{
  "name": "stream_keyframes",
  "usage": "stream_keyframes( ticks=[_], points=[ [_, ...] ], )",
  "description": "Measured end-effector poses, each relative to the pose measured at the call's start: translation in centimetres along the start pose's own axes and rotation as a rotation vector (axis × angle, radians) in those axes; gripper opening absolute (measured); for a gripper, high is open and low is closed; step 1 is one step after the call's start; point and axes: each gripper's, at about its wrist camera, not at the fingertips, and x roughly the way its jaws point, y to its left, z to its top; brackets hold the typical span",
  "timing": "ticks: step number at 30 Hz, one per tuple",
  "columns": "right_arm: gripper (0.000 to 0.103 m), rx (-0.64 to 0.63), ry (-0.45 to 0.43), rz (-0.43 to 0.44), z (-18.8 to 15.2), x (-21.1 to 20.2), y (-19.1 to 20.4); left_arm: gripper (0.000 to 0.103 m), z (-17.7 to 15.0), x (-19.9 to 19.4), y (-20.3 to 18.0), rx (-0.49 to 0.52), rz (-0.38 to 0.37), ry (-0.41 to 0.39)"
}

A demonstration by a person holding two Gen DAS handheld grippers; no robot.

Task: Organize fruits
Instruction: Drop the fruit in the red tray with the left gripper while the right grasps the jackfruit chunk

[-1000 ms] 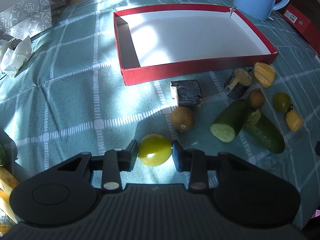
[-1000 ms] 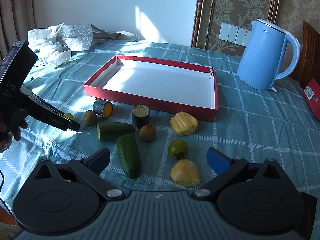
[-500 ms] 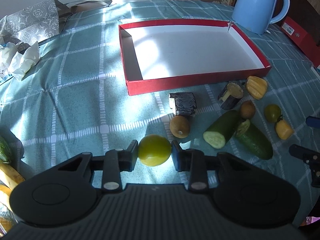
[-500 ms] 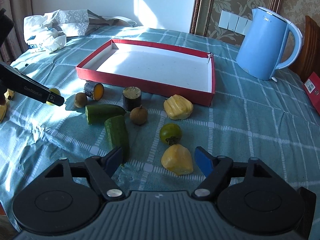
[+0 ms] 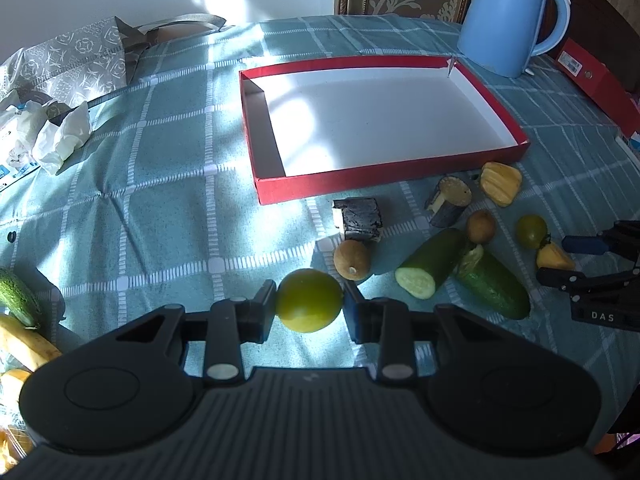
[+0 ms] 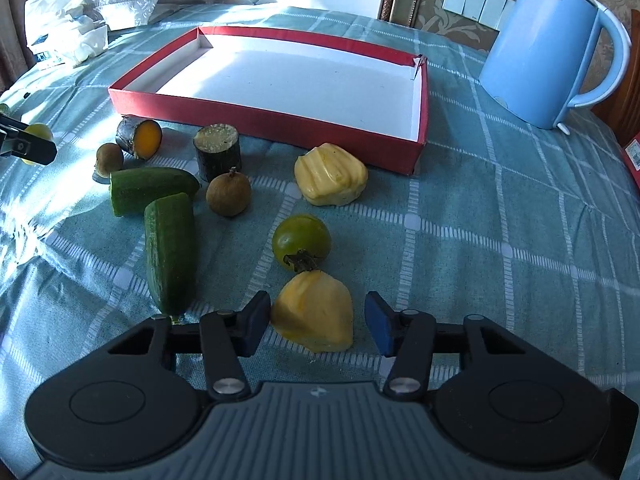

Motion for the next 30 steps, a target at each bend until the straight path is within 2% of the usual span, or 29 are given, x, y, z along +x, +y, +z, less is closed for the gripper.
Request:
stream_keyframes(
  ticks=[4, 17, 24, 30],
  points=[
    [0.046, 0.007, 0.015, 0.024, 0.1, 0.4, 0.0, 0.032, 0.0, -0.3, 0.1, -0.004, 0.004, -0.003],
    [0.041, 0.057, 0.001, 0.016, 0.0, -0.4, -0.3, 0.032, 2.3, -1.3, -0.7, 0.004, -0.023, -0.048],
    [0.041, 0.08, -0.014, 0.016, -0.2, -2.0, -0.9, 0.032, 6.9, -0.5, -1.3, 0.011, -0.06, -0.092],
    [0.041, 0.112, -0.049, -0.003, -0.2, -4.4, -1.8, 0.032, 11.3, 2.2, -2.3, 0.055, -0.064, -0.112]
  ],
)
